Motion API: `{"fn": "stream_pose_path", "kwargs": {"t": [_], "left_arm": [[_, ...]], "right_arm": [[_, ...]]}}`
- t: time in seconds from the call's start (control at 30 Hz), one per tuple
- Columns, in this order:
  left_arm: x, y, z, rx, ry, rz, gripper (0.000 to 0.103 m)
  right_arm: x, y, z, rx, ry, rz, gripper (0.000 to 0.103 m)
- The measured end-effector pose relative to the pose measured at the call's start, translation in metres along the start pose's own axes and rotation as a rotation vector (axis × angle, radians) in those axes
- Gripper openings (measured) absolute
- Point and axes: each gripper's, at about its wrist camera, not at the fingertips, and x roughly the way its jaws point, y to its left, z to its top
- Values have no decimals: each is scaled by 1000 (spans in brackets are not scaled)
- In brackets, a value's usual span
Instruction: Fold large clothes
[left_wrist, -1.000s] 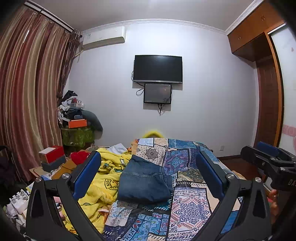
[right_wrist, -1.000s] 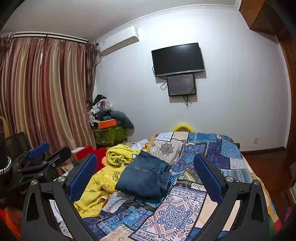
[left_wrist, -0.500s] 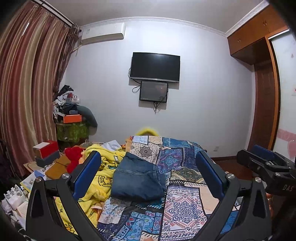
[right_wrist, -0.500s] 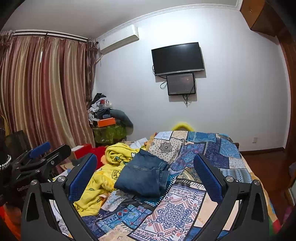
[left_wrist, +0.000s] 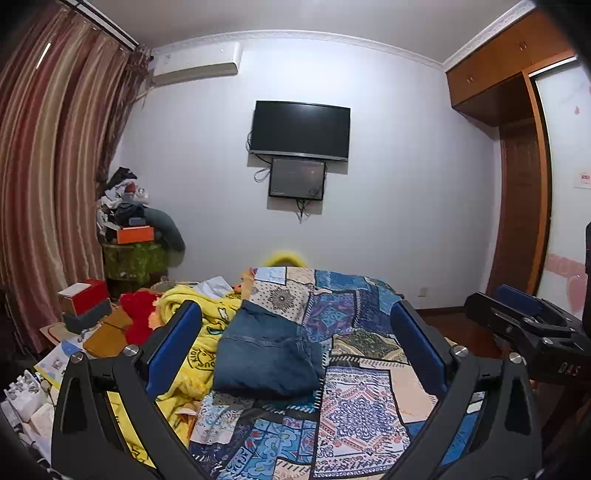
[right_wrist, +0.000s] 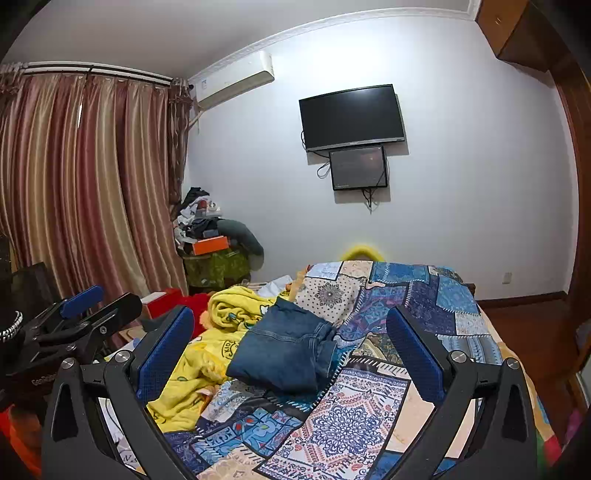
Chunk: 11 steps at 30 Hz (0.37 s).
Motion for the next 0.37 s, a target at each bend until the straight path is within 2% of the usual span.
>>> {"fn": "stream_pose_path", "kwargs": {"t": [0.37], "left_arm": [[3,0,-1,-3,16,-6,102]], "right_arm": [[3,-1,-1,3,6,0,103]]}}
